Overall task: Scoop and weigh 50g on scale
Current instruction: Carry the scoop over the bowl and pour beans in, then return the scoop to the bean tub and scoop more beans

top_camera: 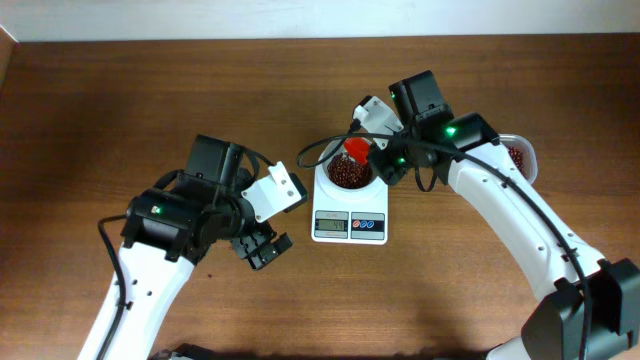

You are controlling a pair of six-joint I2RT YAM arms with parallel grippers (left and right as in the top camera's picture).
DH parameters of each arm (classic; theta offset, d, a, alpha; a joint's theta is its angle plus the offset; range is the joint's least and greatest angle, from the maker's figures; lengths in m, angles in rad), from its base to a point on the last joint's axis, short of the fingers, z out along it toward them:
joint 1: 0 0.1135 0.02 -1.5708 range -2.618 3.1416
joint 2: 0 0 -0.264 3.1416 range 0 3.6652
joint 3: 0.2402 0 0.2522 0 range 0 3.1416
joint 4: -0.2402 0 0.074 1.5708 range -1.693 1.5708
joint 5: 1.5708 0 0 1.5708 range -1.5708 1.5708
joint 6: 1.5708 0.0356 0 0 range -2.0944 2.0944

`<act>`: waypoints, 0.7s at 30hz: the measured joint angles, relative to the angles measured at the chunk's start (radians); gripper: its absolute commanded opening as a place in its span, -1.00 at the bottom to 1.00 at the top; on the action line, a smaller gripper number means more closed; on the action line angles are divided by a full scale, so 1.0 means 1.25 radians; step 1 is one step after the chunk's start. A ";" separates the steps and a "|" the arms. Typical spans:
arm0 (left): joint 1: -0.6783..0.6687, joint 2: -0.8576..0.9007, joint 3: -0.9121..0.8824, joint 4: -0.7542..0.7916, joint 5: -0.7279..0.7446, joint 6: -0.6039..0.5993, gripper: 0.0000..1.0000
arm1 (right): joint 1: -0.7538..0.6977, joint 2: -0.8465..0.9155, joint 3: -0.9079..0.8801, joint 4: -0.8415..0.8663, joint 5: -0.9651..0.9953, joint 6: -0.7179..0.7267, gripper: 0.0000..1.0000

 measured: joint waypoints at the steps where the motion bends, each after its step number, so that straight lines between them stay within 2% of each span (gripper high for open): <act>1: 0.000 0.000 0.000 0.000 0.000 0.000 0.98 | 0.000 -0.001 0.000 0.000 -0.003 0.000 -0.92; 9: 0.000 0.000 0.000 0.000 0.000 0.000 0.98 | 0.000 -0.133 0.002 -0.008 -0.012 0.036 -0.92; 14: 0.000 0.000 0.000 0.000 0.000 0.000 0.98 | -0.005 -0.231 0.002 -0.073 -0.012 0.080 -0.92; 16: 0.000 0.000 0.000 0.000 0.000 0.000 0.98 | -0.071 -0.279 0.003 -0.104 -0.020 0.121 -0.92; 19: 0.000 0.000 0.000 0.000 0.000 0.000 0.98 | -0.271 -0.293 0.005 -0.179 -0.012 0.165 -0.92; 21: 0.000 0.000 0.000 0.000 0.000 0.000 0.98 | -0.359 -0.293 0.005 -0.192 -0.012 0.169 -0.92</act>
